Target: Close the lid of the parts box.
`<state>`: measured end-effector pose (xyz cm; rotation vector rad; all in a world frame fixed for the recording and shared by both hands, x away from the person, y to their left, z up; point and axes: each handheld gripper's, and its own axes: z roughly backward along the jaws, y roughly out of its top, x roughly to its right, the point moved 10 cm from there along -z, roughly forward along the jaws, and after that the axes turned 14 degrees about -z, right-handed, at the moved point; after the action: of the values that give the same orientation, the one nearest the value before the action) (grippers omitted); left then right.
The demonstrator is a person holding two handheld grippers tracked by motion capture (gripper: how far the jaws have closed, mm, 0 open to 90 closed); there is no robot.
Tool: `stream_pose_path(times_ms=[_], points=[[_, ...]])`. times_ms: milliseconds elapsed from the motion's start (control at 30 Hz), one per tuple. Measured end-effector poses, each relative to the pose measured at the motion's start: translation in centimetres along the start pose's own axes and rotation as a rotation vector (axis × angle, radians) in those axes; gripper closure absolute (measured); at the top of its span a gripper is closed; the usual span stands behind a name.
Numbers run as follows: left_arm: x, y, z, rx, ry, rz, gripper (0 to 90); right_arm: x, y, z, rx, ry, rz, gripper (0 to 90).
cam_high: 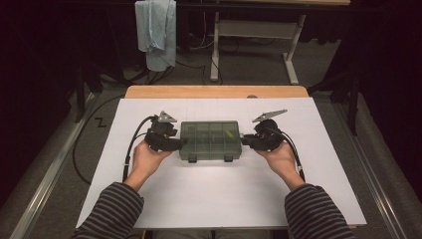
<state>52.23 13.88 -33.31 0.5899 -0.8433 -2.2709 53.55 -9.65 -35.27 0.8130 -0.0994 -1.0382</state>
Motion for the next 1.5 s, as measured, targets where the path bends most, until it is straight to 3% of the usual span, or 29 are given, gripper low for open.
stream_pose_path(times_ms=[167, 533, 1500], points=[[-0.2, 0.2, 0.7, 0.032, -0.002, 0.021, 45.7, 0.3, 0.0, 0.5, 0.011, 0.002, -0.009, 77.1], [0.2, -0.3, 1.5, 0.066, 0.006, 0.001, 44.4, 1.4, -0.8, 1.8, 0.039, 0.002, -0.024, 74.8], [0.4, -2.2, 2.9, 0.118, 0.032, 0.019, 43.1, 2.6, -2.8, 4.2, 0.089, 0.023, -0.036, 71.5]])
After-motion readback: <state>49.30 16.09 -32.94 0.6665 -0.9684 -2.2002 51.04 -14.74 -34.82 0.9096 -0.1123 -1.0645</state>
